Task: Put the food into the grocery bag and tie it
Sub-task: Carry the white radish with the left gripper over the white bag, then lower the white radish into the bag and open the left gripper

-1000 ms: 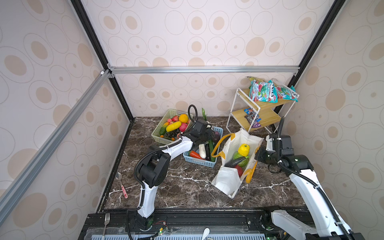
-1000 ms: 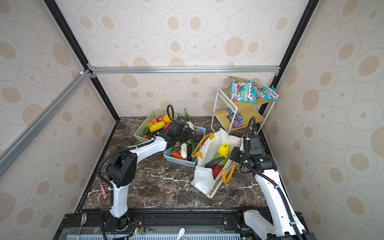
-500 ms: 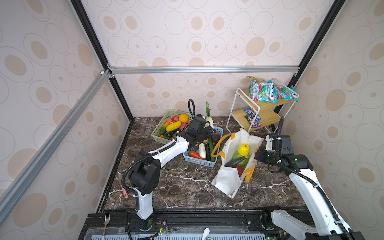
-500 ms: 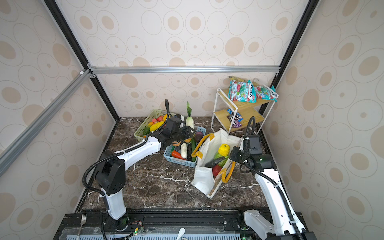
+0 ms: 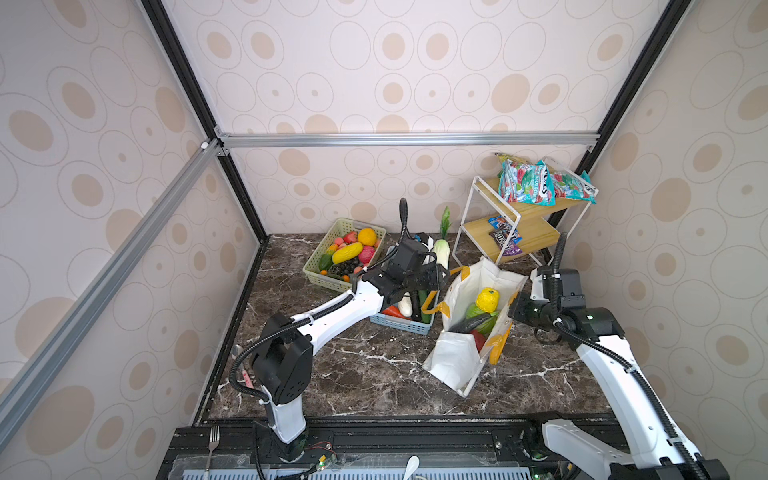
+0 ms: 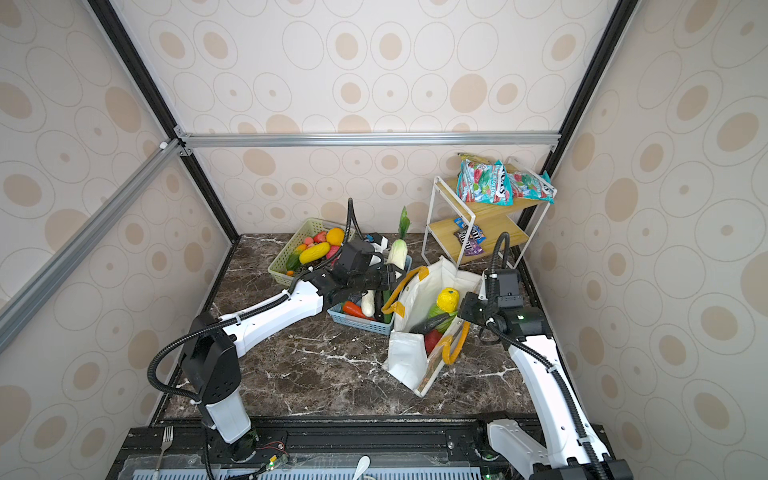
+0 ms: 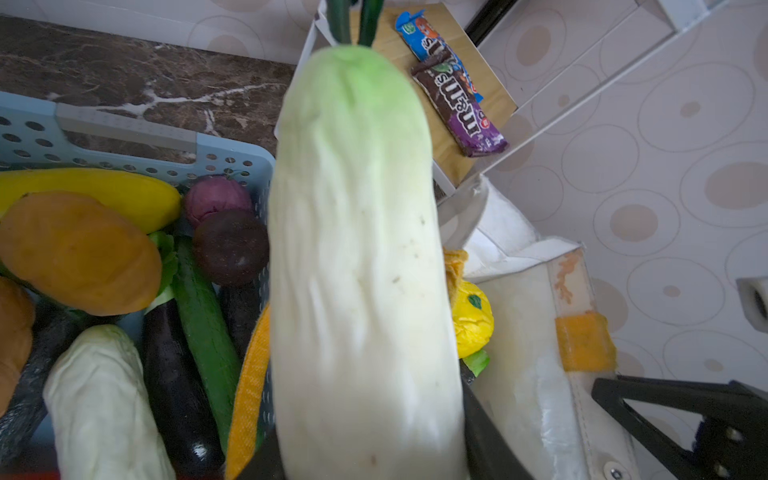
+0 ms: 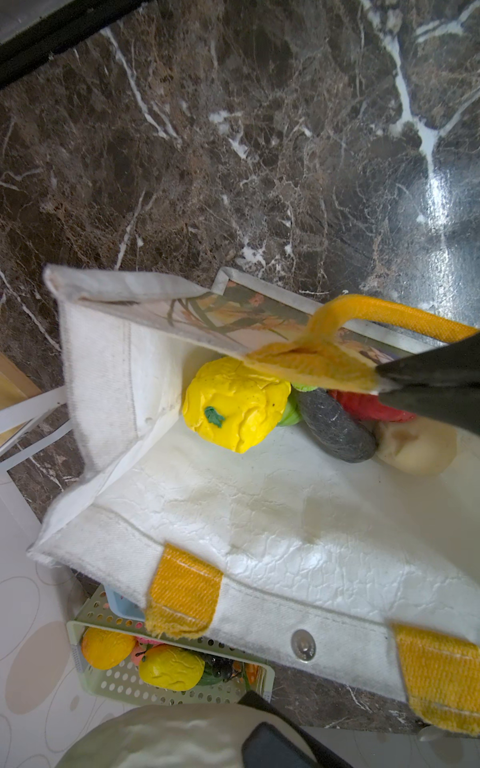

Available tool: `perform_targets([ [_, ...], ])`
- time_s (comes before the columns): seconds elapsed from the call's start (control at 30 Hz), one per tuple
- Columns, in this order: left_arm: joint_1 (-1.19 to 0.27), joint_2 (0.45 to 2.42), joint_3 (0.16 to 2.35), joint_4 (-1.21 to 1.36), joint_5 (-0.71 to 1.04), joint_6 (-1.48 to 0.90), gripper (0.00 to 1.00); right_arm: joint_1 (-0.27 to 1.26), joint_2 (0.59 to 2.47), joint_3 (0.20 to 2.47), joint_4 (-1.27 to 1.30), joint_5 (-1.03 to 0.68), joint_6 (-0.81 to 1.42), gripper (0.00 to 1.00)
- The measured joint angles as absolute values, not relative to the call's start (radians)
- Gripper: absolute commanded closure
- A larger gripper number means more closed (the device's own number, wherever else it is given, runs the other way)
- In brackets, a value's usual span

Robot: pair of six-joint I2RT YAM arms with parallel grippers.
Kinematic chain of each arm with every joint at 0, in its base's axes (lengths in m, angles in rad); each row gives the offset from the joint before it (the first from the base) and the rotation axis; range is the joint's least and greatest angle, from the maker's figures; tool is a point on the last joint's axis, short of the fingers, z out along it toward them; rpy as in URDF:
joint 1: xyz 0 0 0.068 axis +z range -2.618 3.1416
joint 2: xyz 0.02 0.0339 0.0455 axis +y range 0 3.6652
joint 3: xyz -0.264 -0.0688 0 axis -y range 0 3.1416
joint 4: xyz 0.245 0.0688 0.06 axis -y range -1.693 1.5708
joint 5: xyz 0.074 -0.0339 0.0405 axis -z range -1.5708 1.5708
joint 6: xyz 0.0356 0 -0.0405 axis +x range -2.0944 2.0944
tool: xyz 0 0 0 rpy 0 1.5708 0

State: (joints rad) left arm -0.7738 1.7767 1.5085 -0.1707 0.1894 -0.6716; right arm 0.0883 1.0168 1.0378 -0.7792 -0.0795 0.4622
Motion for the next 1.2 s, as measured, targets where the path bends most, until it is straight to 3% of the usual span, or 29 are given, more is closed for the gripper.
perform_targets([
  [0.67,-0.912,1.765,1.629,-0.374,0.203,-0.469,0.66,0.088,1.012,1.031,-0.771,-0.096,0.470,1.00],
  [1.2,-0.993,1.865,1.742,-0.505,0.168,-0.348,0.65,0.088,0.992,1.025,-0.775,-0.096,0.483,1.00],
])
